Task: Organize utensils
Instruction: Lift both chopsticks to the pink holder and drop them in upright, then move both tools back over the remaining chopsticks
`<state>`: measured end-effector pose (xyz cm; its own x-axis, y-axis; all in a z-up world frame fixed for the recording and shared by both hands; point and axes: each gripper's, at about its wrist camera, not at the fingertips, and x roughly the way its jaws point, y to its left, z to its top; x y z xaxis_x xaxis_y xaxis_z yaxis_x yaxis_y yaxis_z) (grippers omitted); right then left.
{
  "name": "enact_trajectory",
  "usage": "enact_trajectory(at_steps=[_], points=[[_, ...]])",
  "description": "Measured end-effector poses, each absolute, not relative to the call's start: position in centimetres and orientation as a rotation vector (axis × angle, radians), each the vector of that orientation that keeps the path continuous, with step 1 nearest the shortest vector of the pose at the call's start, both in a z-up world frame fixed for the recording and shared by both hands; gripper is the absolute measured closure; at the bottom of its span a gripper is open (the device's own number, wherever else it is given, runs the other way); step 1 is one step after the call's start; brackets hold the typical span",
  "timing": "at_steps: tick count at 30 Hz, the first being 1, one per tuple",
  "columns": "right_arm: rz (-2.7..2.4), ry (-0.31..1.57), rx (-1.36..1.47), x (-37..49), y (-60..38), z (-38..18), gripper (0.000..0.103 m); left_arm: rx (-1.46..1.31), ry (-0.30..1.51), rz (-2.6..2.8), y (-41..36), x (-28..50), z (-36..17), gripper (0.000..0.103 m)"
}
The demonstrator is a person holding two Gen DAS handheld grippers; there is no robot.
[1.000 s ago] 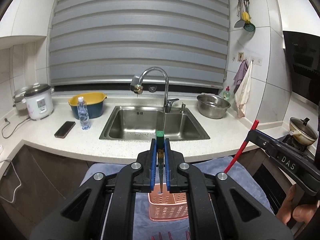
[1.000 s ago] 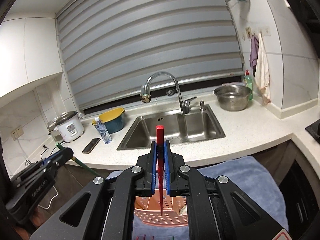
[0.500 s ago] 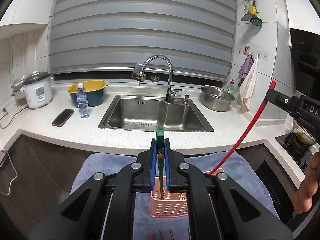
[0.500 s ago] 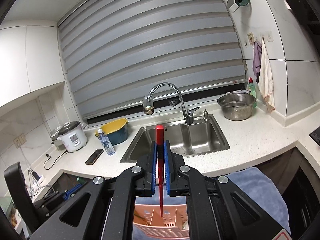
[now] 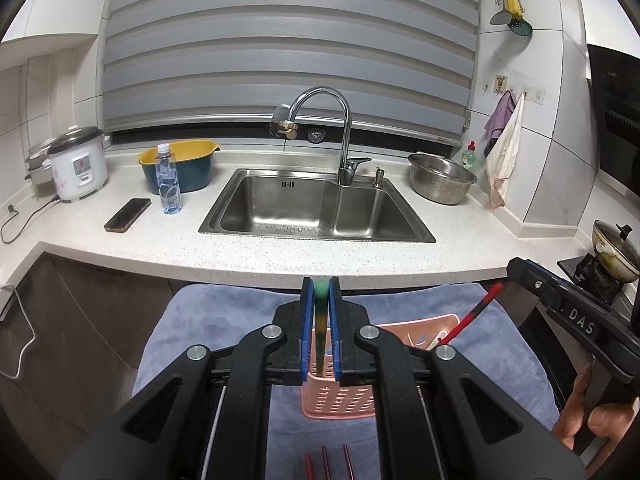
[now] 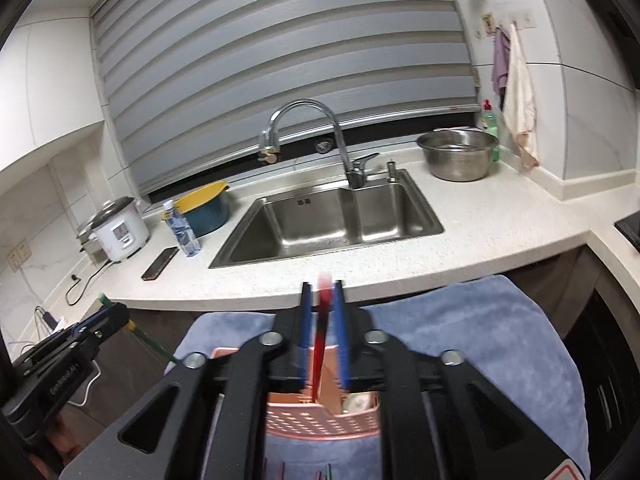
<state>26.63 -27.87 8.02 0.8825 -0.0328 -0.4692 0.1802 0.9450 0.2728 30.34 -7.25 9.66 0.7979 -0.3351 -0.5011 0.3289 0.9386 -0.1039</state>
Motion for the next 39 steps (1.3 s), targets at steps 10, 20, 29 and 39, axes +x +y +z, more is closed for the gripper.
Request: enact_trajectory(at_steps=[10, 20, 29, 39], points=[[-0.129, 0.466, 0.339, 20.4, -27.9, 8.5, 0.059, 0.005, 0.504, -0.335, -6.6, 26.7, 10.9, 0.067], [-0.158, 0.494, 0.248, 13.1, -25.9, 7.2, 0.054, 0.058, 0.501, -0.327, -6.2, 20.3, 10.6, 0.055], [-0.17, 0.559, 0.182, 6.9, -23.9, 4.3, 0.05, 0.074, 0.556, -0.322, -5.2, 15.6, 8.6, 0.051], [-0.158, 0.691, 0.186, 3.1, -22.0, -1.1, 0.05, 0.093, 0.658, -0.316, -4.4, 12.0, 4.6, 0.051]])
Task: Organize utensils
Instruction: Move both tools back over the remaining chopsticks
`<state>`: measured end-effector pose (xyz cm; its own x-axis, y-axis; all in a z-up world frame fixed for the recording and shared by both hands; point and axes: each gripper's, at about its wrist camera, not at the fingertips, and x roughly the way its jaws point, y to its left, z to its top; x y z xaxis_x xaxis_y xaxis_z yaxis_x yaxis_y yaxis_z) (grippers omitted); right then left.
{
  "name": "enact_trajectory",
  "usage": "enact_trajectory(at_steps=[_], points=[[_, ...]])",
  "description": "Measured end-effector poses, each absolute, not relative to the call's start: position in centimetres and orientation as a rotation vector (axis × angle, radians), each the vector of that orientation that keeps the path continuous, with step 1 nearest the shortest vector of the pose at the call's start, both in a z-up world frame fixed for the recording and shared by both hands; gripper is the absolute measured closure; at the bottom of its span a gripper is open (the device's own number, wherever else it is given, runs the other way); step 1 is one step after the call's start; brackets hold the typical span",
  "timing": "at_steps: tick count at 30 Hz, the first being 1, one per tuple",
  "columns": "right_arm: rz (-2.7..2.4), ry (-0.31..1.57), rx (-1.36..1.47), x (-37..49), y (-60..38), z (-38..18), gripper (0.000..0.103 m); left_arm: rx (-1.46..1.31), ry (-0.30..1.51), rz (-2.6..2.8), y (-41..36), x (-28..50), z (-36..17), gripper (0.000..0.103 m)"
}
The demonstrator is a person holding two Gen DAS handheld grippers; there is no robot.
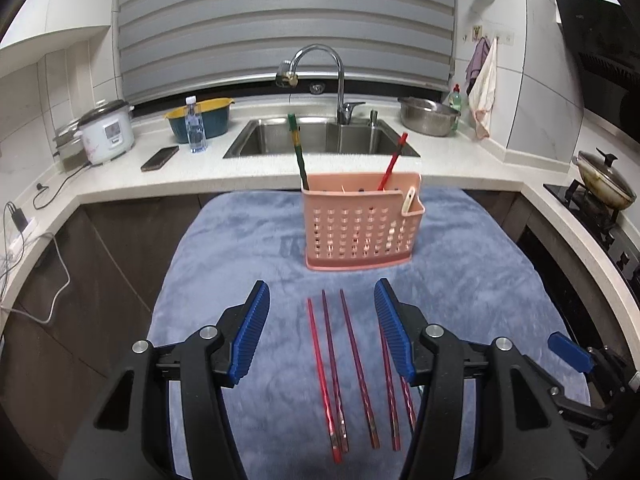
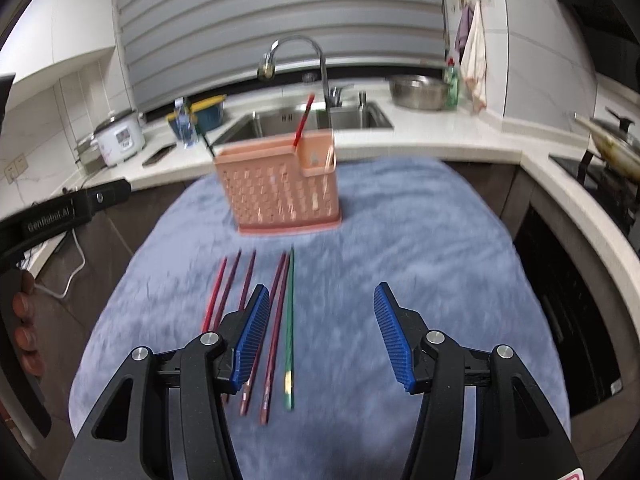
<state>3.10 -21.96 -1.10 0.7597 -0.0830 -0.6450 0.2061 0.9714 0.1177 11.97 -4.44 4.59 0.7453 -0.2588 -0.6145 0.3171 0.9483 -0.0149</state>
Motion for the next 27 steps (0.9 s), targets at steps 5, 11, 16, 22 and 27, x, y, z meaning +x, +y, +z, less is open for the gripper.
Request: enact_trajectory(at_steps=[5, 11, 16, 22, 27], points=[[-0.15, 0.741, 0.17, 1.7, -20.5, -3.4, 0.05, 0.093, 0.7, -0.317, -3.5, 10.3, 2.0, 0.049], [-0.136, 0.813, 0.176, 1.4, -19.5, -6.8, 0.05, 0.094, 0.809, -0.313, -1.9, 8.7, -2.8, 0.047], [-0.122, 0.855, 0.168, 1.9, -18.5, -9.1, 0.05, 0.075, 0.863, -0.306, -0.8, 7.8, -5.5, 0.047], [-0.106, 0.891, 0.192, 3.0, -17.9, -10.9, 0.056, 0.075, 0.895, -0.301, -0.4, 7.5, -7.9, 0.047], [-0.105, 0.916, 0.185, 3.9, -17.7, -12.1, 0.067, 0.069, 0.926, -0.309, -0.3, 7.3, -9.2, 0.047]])
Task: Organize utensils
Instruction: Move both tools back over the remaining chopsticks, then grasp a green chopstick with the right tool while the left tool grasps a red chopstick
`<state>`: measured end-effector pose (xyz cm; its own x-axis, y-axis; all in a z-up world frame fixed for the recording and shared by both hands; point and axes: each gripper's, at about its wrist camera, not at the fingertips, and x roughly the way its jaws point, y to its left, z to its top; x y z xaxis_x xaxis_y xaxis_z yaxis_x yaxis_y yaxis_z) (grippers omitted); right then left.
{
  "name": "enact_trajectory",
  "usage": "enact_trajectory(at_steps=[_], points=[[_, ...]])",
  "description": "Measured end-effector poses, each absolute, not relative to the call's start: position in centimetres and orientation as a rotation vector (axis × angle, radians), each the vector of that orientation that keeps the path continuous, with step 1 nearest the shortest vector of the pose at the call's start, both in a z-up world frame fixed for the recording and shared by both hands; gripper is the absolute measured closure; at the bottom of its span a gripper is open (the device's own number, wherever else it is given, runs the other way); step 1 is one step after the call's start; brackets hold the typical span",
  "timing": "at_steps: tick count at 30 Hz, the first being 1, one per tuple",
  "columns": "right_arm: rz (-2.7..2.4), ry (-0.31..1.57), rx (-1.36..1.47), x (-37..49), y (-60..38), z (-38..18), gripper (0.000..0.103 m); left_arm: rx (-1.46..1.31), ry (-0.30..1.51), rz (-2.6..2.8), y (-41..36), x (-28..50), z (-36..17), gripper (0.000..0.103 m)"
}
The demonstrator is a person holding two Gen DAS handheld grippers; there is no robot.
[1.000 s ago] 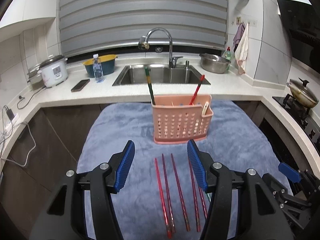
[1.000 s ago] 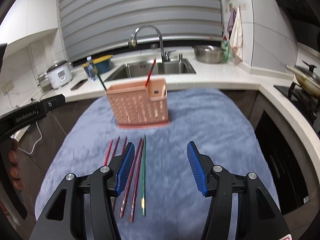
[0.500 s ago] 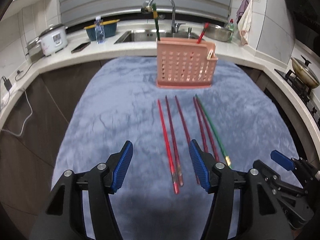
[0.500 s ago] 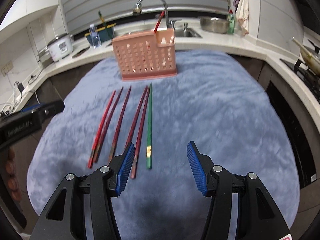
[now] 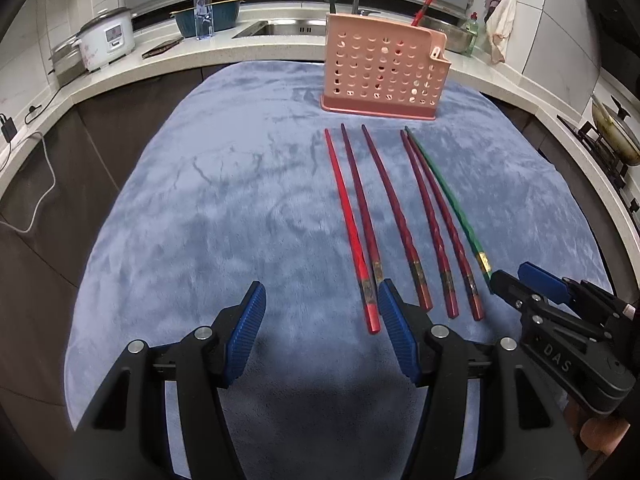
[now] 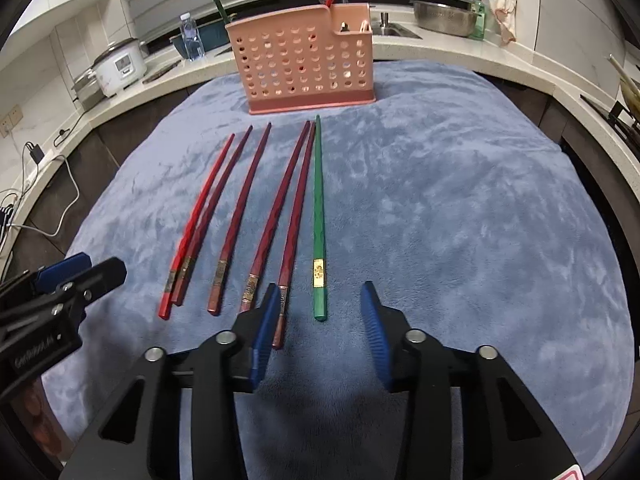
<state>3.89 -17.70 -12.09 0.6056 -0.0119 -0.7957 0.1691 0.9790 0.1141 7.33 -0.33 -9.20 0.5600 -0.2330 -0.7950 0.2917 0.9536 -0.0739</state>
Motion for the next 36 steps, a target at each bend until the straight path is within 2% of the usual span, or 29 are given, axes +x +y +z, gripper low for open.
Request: enact_trajectory(at_steps=[12, 20, 24, 36], points=[[-0.113, 0.959, 0.193, 5.0, -17.9, -13.9, 0.082, 0.093, 0.959, -0.322, -1.4, 7.5, -10.8, 0.047], [-0.108, 0.962, 0.2, 5.2, -18.2, -14.4, 0.087, 0.092, 0.972, -0.319, -1.4, 7.8, -11.2, 0.047], [-0.104, 0.963, 0.202, 5.3, -18.2, -14.4, 0.096, 0.092, 0.976, -0.32, -1.6, 7.9, -11.3, 0.047], [-0.092, 0.956, 0.208, 4.2, -18.2, -13.7, 0.096, 0.08, 0.991, -0.318, -1.5, 8.1, -11.9, 0.047]])
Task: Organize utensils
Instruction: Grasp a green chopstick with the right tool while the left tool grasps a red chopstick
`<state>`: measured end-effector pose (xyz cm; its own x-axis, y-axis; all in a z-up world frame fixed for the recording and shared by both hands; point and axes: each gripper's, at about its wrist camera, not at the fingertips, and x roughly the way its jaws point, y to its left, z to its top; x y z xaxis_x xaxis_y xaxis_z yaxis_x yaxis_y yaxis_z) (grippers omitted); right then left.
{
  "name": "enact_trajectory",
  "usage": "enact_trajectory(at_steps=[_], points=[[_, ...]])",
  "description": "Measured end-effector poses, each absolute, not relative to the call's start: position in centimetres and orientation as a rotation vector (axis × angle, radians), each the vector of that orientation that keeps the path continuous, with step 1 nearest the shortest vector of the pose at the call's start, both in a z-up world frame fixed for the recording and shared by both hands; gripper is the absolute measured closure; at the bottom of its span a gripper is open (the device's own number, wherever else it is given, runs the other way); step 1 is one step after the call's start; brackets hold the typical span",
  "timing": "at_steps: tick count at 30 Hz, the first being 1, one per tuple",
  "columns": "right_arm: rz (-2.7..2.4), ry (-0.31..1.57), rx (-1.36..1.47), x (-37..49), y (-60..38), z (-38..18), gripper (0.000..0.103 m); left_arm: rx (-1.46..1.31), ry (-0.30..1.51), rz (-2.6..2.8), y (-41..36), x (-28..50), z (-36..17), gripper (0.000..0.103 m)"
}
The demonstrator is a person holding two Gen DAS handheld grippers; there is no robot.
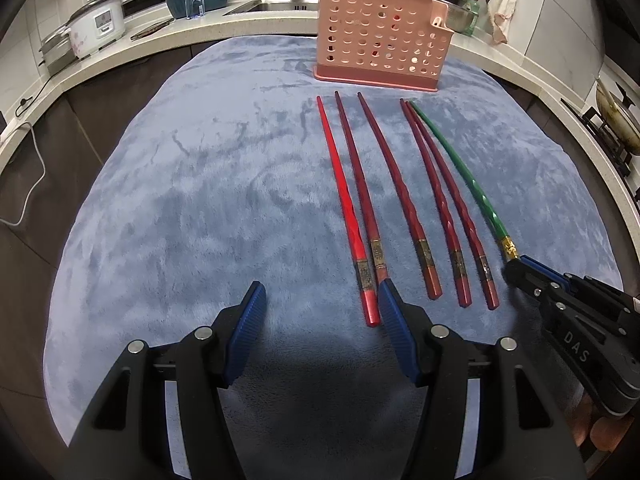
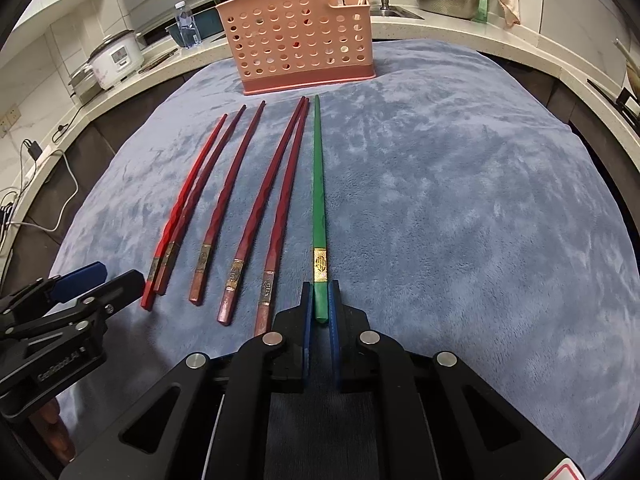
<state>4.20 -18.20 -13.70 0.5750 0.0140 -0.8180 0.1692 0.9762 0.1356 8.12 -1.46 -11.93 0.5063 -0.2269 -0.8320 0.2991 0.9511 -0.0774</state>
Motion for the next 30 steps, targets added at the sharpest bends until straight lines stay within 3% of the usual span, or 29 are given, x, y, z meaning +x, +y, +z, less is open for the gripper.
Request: enact_trajectory(at_steps=[13, 15, 17, 21, 23, 30], points=[[-0.095, 0.945, 0.219, 3.5, -18.4, -13.0, 0.096, 0.077, 1.003, -0.299, -1.8, 8.9, -12.9, 0.049], [-0.096, 0.945, 0.217, 3.4, -18.4, -13.0, 0.096, 0.083, 0.999, -0.303, -1.9, 8.9, -12.9, 0.055], [-0.096, 0.945, 0.216, 3.3, -18.4, -13.0, 0.096, 0.089, 0.998, -0.312, -2.0, 8.8, -12.9, 0.068], [-0.095, 0.946, 0.213, 2.9, -18.3, -13.1, 0.096, 0.073, 1.005, -0.326, -1.7, 8.9, -13.0, 0.08], [-0.095, 0.947, 0.214, 2.8, -18.3, -13.1, 0.096, 0.062, 1.012, -0.338, -1.6, 9.0, -13.1, 0.095], [-0.088, 0.941, 0.202, 2.3, -18.1, -12.5, 0.096, 0.098, 1.006, -0.351, -1.7, 8.5, -12.1, 0.096]])
